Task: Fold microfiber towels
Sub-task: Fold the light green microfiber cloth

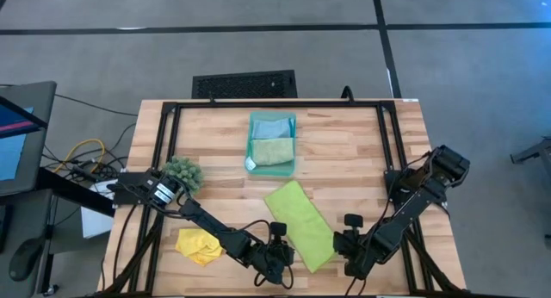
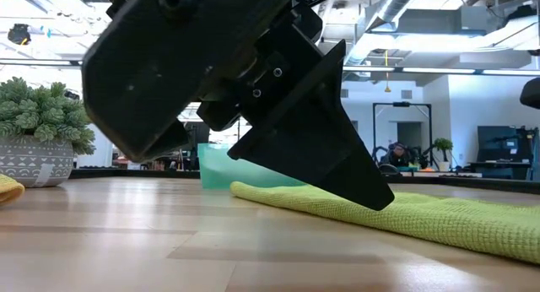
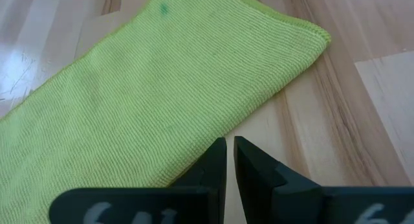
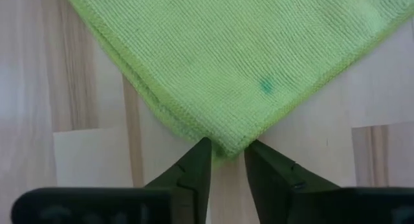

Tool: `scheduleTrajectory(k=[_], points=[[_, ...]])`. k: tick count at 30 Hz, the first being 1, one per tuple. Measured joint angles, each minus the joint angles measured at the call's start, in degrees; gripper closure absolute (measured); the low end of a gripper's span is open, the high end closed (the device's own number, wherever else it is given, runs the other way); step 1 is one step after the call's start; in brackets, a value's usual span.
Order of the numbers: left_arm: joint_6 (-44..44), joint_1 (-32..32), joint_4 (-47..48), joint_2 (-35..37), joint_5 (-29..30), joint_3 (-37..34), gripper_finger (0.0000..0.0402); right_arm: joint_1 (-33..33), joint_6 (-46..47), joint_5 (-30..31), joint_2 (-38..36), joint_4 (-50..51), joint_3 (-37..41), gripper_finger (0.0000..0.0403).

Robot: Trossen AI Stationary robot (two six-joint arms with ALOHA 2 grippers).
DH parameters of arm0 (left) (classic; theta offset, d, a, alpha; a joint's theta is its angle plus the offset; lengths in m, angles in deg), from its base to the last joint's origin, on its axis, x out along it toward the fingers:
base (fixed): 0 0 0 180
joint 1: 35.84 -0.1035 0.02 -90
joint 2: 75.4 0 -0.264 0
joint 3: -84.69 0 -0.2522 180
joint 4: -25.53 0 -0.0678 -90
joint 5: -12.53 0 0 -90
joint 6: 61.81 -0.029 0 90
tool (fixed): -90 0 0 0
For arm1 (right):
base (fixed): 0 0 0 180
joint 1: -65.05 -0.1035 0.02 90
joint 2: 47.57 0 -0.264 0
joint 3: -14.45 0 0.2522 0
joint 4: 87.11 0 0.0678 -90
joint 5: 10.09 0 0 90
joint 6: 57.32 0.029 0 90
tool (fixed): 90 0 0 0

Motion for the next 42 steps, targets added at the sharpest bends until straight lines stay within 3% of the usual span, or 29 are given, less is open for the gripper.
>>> scheduleTrajectory(k=[24, 29, 34, 42], points=[[0.0, 0.0, 0.0, 0.0, 0.0, 0.0, 0.0379, -0.3, -0.9, 0.4, 0.0, 3.0, -3.3, 0.0389], [0.0, 0.0, 0.0, 0.0, 0.0, 0.0, 0.0379, -1.1, 2.7, 0.0, 0.0, 3.0, -3.3, 0.0373], [0.0, 0.0, 0.0, 0.0, 0.0, 0.0, 0.0379, -2.4, -1.5, 3.7, 0.0, -2.4, -3.3, 0.0337], [0.0, 0.0, 0.0, 0.0, 0.0, 0.0, 0.0379, -1.9, -3.0, 4.2, 0.0, -3.3, -3.3, 0.0285]])
